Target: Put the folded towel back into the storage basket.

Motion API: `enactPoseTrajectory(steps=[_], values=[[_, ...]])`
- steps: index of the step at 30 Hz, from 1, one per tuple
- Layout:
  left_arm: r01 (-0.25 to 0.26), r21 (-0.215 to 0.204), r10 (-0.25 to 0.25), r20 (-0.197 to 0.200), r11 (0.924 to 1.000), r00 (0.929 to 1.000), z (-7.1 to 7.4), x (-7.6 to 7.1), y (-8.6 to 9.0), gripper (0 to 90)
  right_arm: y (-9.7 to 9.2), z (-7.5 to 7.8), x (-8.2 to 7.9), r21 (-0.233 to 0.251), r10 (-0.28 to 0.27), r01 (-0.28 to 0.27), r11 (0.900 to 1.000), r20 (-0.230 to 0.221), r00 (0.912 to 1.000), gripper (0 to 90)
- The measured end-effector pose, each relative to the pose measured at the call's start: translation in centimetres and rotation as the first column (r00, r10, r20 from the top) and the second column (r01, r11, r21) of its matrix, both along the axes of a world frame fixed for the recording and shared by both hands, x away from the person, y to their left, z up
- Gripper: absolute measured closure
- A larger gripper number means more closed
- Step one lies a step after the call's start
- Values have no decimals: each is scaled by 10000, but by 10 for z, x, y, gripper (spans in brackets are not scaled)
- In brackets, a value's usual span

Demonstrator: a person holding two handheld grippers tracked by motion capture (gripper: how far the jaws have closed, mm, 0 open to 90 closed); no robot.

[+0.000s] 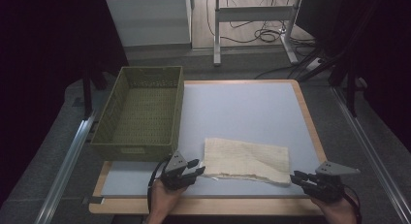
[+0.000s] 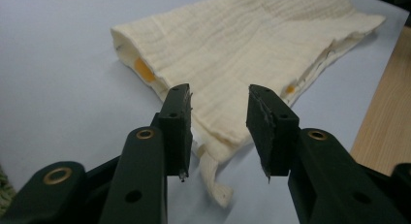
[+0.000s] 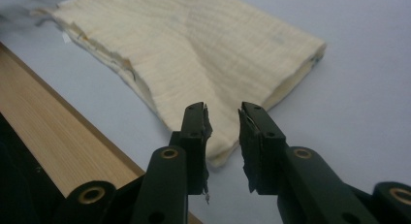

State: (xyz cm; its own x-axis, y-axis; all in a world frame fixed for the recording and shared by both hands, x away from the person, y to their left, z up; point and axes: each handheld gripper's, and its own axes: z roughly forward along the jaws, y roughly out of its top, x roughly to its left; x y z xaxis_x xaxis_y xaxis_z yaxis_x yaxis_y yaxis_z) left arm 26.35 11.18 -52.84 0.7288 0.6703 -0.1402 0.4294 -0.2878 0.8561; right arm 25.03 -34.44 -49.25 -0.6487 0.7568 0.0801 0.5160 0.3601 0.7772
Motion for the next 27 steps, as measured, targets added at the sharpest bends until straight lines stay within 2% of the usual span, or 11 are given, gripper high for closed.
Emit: enactPoseTrajectory(steps=[3, 7, 11, 13, 16, 21, 22, 27], values=[[295, 54, -295, -81, 9995, 9995, 0, 2, -8, 615, -1, 5, 4, 84, -62, 61, 9999, 74, 10000, 710], [794, 295, -786, -253, 9964, 9966, -6, 3, -22, 615, 7, 2, 10, 175, 129, -128, 9998, -82, 9999, 709], [1098, 923, -1056, -487, 9897, 9932, -14, 7, -33, 642, 15, -7, 14, 146, 328, -324, 9994, -291, 9990, 702], [1052, 1397, -989, -513, 9846, 9938, -17, 8, -35, 705, 17, -10, 15, 164, 329, -323, 9993, -388, 9987, 700], [1027, 1346, -973, -467, 9856, 9942, -15, 8, -33, 859, 17, -13, 16, 200, 321, -312, 9993, -450, 9985, 699], [804, 1295, -787, -179, 9883, 9967, -2, 6, -25, 880, 17, -13, 15, 231, 331, -321, 9992, -439, 9985, 697], [790, 1399, -777, -148, 9870, 9969, 0, 5, -24, 880, 18, -13, 14, 253, 349, -338, 9991, -439, 9984, 697], [1188, 2077, -1041, -803, 9710, 9913, -10, 2, -29, 857, 19, -19, 16, 190, 390, -380, 9991, -604, 9974, 694]])
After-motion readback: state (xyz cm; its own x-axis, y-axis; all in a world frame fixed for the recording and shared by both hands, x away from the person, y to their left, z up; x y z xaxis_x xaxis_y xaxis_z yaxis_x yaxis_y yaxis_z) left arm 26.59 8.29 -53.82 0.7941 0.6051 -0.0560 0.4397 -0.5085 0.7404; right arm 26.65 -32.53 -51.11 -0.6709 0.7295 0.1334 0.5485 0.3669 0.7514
